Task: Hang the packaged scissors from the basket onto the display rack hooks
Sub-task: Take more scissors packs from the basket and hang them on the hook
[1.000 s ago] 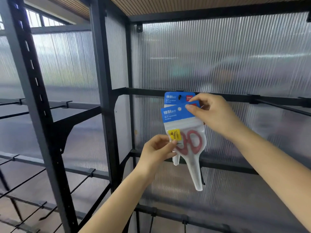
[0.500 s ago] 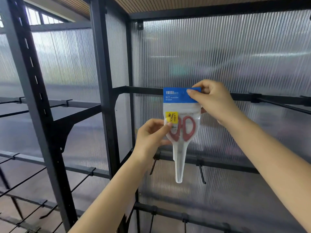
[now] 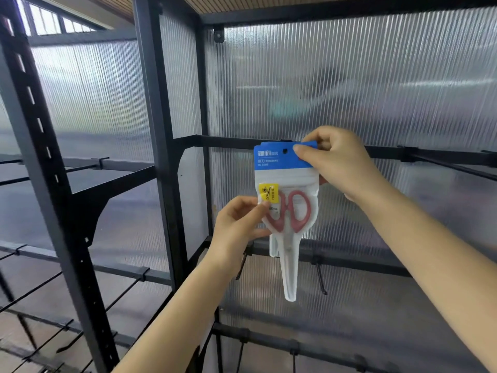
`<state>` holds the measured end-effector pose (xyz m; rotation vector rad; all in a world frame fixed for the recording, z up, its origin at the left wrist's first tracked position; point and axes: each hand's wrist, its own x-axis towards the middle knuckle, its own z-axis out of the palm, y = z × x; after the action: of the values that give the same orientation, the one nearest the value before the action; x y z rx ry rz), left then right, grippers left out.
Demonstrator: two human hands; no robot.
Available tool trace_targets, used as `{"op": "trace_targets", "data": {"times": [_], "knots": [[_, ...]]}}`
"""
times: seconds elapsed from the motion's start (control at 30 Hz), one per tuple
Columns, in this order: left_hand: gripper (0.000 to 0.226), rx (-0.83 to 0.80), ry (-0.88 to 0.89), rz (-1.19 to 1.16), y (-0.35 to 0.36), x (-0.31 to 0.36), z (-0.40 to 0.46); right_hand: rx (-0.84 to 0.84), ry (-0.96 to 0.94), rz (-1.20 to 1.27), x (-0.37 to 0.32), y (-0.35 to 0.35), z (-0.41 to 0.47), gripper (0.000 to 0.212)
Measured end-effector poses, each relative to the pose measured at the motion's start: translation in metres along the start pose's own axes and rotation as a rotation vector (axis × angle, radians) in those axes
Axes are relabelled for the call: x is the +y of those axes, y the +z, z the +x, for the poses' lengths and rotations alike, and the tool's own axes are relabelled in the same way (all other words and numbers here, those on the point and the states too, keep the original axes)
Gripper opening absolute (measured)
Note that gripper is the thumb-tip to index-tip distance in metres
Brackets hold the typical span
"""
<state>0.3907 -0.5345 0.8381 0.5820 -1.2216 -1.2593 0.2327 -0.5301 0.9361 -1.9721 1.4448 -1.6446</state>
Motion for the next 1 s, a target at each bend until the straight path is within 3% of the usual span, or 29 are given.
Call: {"op": "trace_targets", "data": {"times": [0.33,0.7,1.0], "knots": [[0.007,0.020,-0.032,0.024,-0.003,-0.007,0.009,-0.008,0.050,-0.002,0.017,0.007,0.013,0.016],[0.005,0.141,-0.020,0.179,0.002,-0.024,0.050,0.150,-0.352,-0.442,0.045,0.016,0.020,0.012],[0.007,0.279,0.010,0.396,0.003,-0.039,0.072,0.152,-0.443,-0.711,0.055,0.021,0.022,0.022]]}}
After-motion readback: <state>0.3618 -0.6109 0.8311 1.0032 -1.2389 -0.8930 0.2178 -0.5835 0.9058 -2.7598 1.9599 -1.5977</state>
